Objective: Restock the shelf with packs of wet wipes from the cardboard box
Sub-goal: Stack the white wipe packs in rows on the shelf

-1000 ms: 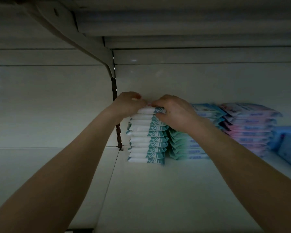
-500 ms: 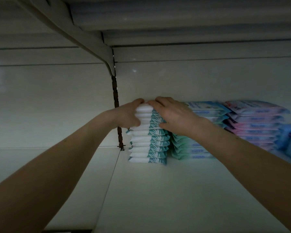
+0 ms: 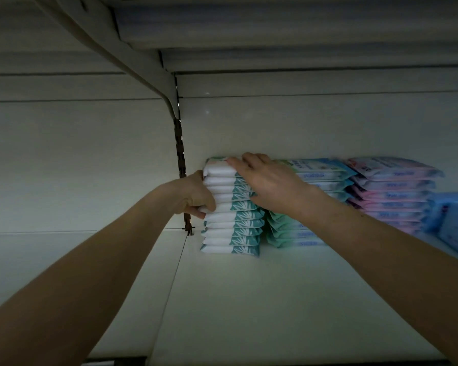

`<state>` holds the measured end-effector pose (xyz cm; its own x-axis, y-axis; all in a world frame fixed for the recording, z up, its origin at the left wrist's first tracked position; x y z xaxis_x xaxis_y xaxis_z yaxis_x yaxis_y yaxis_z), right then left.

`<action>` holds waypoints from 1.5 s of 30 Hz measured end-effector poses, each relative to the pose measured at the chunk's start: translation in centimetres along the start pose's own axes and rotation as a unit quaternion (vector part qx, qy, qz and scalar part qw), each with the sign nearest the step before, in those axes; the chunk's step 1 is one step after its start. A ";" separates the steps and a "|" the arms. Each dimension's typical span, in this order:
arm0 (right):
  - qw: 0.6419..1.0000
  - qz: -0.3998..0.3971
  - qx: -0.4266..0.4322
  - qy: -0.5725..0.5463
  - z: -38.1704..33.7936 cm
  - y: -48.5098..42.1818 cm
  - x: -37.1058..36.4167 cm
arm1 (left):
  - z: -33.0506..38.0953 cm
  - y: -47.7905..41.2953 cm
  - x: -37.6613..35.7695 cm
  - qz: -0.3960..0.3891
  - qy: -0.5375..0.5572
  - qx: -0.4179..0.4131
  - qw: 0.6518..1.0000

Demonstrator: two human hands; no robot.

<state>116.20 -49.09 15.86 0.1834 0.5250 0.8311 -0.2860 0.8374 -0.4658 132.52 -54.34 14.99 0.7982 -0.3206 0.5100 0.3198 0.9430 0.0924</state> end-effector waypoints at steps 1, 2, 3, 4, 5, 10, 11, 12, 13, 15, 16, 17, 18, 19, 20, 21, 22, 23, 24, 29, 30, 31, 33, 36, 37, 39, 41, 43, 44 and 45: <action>1.000 0.000 -0.002 -0.004 -0.1 0.0 0.0 | 0.0 -0.1 -0.1 0.005 0.010 0.000 1.000; 1.000 0.001 -0.004 -0.007 -0.1 0.0 0.0 | 0.0 -0.2 -0.2 0.011 0.015 0.000 1.000; 1.000 0.003 -0.005 -0.008 -0.1 -0.1 0.0 | 0.0 -0.3 -0.2 0.017 0.019 0.001 1.000; 1.000 0.003 -0.005 -0.008 -0.2 -0.1 0.0 | 0.0 -0.3 -0.2 0.022 0.019 0.002 1.000; 1.000 0.002 -0.005 -0.008 -0.2 -0.1 -0.1 | 0.0 -0.3 -0.3 0.028 0.015 0.003 0.999; 1.000 -0.014 -0.006 0.020 -0.4 -0.2 -0.1 | -0.5 0.3 -0.2 0.029 -0.021 0.005 0.999; 1.000 -0.016 -0.006 0.022 -0.4 -0.2 0.1 | -0.5 0.5 0.0 0.032 -0.021 0.002 0.999; 1.000 -0.017 -0.005 0.020 -0.3 -0.2 0.5 | -0.4 0.7 0.3 0.037 -0.022 -0.009 0.999; 1.000 -0.014 -0.003 0.014 -0.3 -0.2 0.9 | -0.1 0.9 0.5 0.043 -0.026 -0.031 0.998; 1.000 -0.005 0.008 0.005 -0.6 -0.3 1.4 | 0.5 1.2 1.0 0.060 -0.057 -0.100 0.992; 1.000 -0.005 0.012 0.002 -0.8 -0.3 1.5 | 0.8 1.4 1.0 0.069 -0.084 -0.133 0.985; 1.000 -0.008 0.013 0.002 -1.0 -0.4 1.4 | 1.1 1.5 0.9 0.072 -0.117 -0.155 0.978; 1.000 -0.012 0.009 0.004 -1.2 -0.5 1.3 | 1.4 1.5 0.8 0.070 -0.150 -0.165 0.972; 1.000 -0.016 0.004 0.008 -1.3 -0.7 1.2 | 1.5 1.5 0.6 0.067 -0.173 -0.166 0.969; 1.000 -0.021 0.000 0.009 -1.4 -0.7 1.3 | 1.6 1.5 0.4 0.064 -0.185 -0.161 0.967; 1.000 -0.028 -0.002 0.007 -1.5 -0.8 1.4 | 1.7 1.6 0.4 0.062 -0.191 -0.154 0.968; 0.999 -0.035 -0.003 0.003 -1.6 -0.8 1.7 | 1.8 1.8 0.4 0.063 -0.194 -0.145 0.968; 0.999 -0.040 -0.003 -0.001 -1.6 -0.9 2.1 | 1.9 2.1 0.6 0.066 -0.196 -0.137 0.969; 0.999 -0.041 -0.002 -0.004 -1.8 -1.0 2.6 | 2.1 2.4 0.8 0.069 -0.195 -0.129 0.970; 0.999 -0.023 0.031 -0.030 -3.4 -1.8 5.7 | 3.0 4.3 2.8 0.128 -0.186 -0.088 0.970; 0.998 -0.019 0.042 -0.040 -3.9 -1.8 6.2 | 3.2 4.9 3.0 0.148 -0.175 -0.085 0.970; 0.997 -0.018 0.053 -0.051 -4.5 -1.8 6.6 | 3.3 5.5 3.2 0.172 -0.163 -0.078 0.968; 0.994 -0.026 0.069 -0.074 -5.5 -1.5 7.3 | 3.0 6.9 3.5 0.222 -0.134 -0.053 0.964; 0.986 -0.046 0.098 -0.129 -7.2 -0.7 7.9 | 1.7 9.9 3.4 0.282 -0.099 0.008 0.954; 0.982 -0.049 0.108 -0.148 -7.8 -0.3 8.1 | 1.1 11.2 3.3 0.300 -0.088 0.031 0.949; 0.974 -0.052 0.130 -0.179 -9.3 0.6 8.5 | 0.0 14.1 3.0 0.335 -0.075 0.076 0.936; 0.965 -0.055 0.163 -0.196 -11.2 1.9 9.0 | -0.9 17.2 2.6 0.369 -0.075 0.114 0.919; 0.954 -0.060 0.208 -0.205 -13.2 3.6 9.8 | -1.7 20.6 2.2 0.399 -0.082 0.149 0.901; 0.948 -0.059 0.233 -0.209 -14.3 4.4 10.3 | -2.0 22.4 2.0 0.413 -0.091 0.171 0.890; 0.941 -0.060 0.257 -0.211 -15.4 5.3 10.8 | -2.3 24.3 1.8 0.426 -0.104 0.194 0.878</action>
<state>131.10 -36.62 17.68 -0.1168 0.2335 0.9653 -0.7239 0.6454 -0.2437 142.89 -32.23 16.19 0.5396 0.5000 0.6773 -0.5779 0.8050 -0.1339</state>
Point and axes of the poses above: each hand's wrist, its own y-axis away from the middle knuckle, its own x-axis out of the back of the hand, z = x × y, the point moved 1 cm from there along -y, towards the middle knuckle, and after that the axes turned 6 degrees about -x, right-handed, at the moved point
